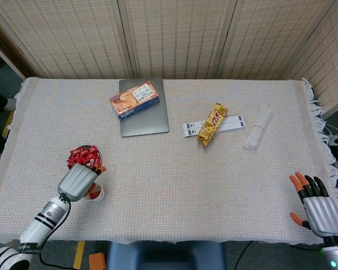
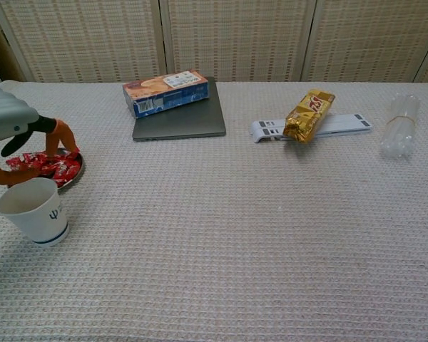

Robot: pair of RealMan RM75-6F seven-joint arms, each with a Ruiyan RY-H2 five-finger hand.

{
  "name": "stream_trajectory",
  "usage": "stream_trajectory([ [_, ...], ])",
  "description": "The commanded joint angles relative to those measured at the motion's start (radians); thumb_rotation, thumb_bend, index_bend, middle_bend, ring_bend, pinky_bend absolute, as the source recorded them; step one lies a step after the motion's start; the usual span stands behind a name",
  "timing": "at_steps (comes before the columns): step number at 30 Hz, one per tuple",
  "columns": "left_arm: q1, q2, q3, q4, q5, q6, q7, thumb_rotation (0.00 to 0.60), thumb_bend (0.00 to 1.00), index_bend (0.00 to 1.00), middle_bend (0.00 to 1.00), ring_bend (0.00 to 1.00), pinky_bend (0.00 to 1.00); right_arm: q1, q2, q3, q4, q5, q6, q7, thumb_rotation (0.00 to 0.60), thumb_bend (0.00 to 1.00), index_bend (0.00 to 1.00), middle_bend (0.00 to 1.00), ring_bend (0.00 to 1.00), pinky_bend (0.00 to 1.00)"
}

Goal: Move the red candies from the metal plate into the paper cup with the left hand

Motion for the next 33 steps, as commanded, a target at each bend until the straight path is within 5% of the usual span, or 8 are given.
stream_trajectory([
  [1, -0.006, 0.004, -0.032, 0.058, -0.035, -0.008, -0.017, 0.6, 0.38, 0.16, 0.24, 0.39, 0.96, 0.0, -0.001, 0.001, -0.001, 0.001, 0.0, -0.001, 0.6, 0.11, 0.0, 0.0, 0.0, 0.0],
  [3, -0.026, 0.0, -0.049, 0.104, -0.112, -0.072, -0.038, 0.6, 0.38, 0.12, 0.16, 0.22, 0.93, 0.0, -0.002, 0.002, 0.0, 0.002, 0.001, -0.004, 0.6, 0.11, 0.0, 0.0, 0.0, 0.0],
  [5, -0.047, -0.009, -0.057, 0.16, -0.176, -0.133, -0.037, 0.6, 0.38, 0.1, 0.12, 0.17, 0.92, 0.0, -0.003, 0.003, 0.0, 0.006, 0.0, -0.007, 0.6, 0.11, 0.0, 0.0, 0.0, 0.0],
  [17, -0.1, -0.141, -0.049, 0.42, -0.334, -0.256, 0.011, 0.6, 0.38, 0.08, 0.07, 0.11, 0.93, 0.003, -0.011, 0.01, -0.001, 0.023, -0.008, -0.023, 0.6, 0.11, 0.0, 0.0, 0.0, 0.0],
  [33, -0.12, -0.228, -0.022, 0.556, -0.359, -0.294, 0.016, 0.6, 0.38, 0.26, 0.24, 0.37, 0.93, 0.005, -0.018, 0.012, 0.0, 0.034, -0.014, -0.038, 0.6, 0.11, 0.0, 0.0, 0.0, 0.0],
])
